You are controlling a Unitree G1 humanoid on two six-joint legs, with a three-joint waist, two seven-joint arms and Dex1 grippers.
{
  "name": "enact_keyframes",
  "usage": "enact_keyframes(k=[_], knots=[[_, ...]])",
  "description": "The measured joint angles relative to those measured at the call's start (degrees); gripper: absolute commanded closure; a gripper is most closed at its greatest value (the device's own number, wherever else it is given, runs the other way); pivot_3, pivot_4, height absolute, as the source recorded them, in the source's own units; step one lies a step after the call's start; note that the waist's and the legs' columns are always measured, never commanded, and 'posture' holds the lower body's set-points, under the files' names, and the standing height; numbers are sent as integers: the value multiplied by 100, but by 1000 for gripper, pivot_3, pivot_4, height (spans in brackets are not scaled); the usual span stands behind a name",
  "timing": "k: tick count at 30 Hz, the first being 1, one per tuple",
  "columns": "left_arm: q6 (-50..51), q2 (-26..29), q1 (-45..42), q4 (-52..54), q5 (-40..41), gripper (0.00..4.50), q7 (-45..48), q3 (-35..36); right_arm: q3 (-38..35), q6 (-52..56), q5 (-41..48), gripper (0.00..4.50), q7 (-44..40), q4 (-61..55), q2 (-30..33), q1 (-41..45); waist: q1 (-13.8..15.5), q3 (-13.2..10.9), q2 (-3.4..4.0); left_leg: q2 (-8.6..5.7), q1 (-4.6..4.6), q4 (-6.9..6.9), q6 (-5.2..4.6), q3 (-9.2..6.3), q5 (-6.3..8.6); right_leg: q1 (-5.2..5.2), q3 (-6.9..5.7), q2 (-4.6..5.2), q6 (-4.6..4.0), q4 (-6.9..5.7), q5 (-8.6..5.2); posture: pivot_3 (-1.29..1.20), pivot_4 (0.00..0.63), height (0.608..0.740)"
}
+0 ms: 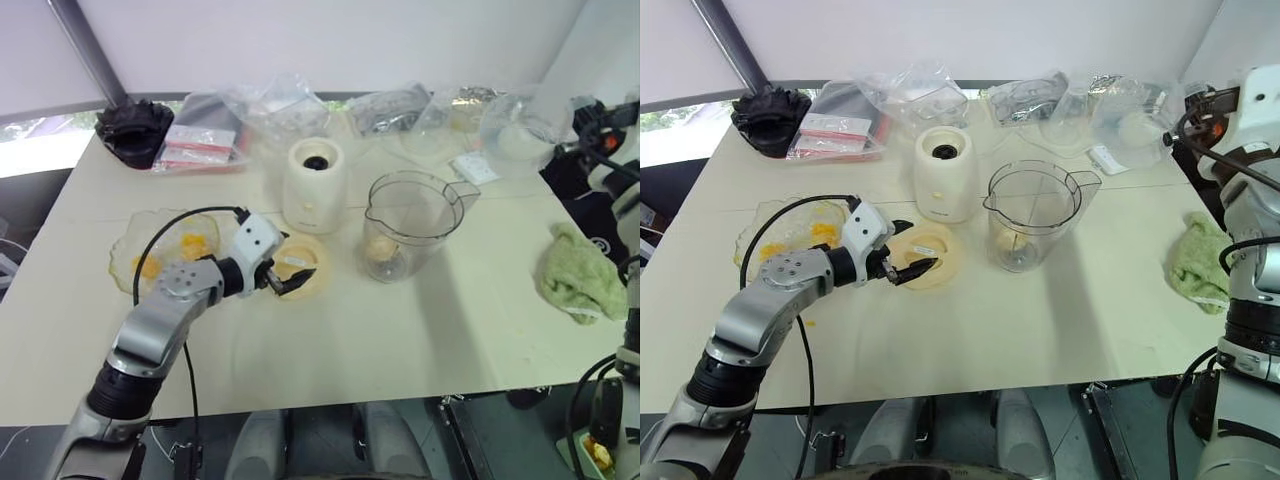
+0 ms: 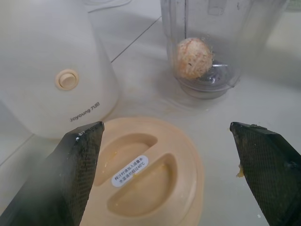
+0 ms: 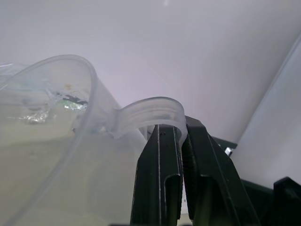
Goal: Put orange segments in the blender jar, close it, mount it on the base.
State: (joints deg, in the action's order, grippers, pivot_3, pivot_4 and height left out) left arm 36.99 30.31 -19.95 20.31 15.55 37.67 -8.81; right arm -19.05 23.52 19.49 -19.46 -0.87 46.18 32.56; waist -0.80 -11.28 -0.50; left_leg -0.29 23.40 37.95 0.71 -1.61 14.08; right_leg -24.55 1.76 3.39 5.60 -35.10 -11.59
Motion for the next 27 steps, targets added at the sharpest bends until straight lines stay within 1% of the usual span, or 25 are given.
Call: enact_keyframes(k=[14, 27], knots=[[-8, 9, -13, -11, -17, 0, 100, -9, 288, 103, -518, 4419, -414, -626, 260, -21, 0, 0, 0, 0, 1, 0, 0, 1, 0, -2, 0, 2, 0, 0, 0, 0, 150, 740], [-92, -29, -113, -209, -103, 0, 153, -125, 303, 75, -833, 4419, -715, -776, 300, -62, 1, 0, 0, 0, 1, 0, 0, 2, 0, -3, 0, 3, 0, 0, 0, 0, 150, 740]])
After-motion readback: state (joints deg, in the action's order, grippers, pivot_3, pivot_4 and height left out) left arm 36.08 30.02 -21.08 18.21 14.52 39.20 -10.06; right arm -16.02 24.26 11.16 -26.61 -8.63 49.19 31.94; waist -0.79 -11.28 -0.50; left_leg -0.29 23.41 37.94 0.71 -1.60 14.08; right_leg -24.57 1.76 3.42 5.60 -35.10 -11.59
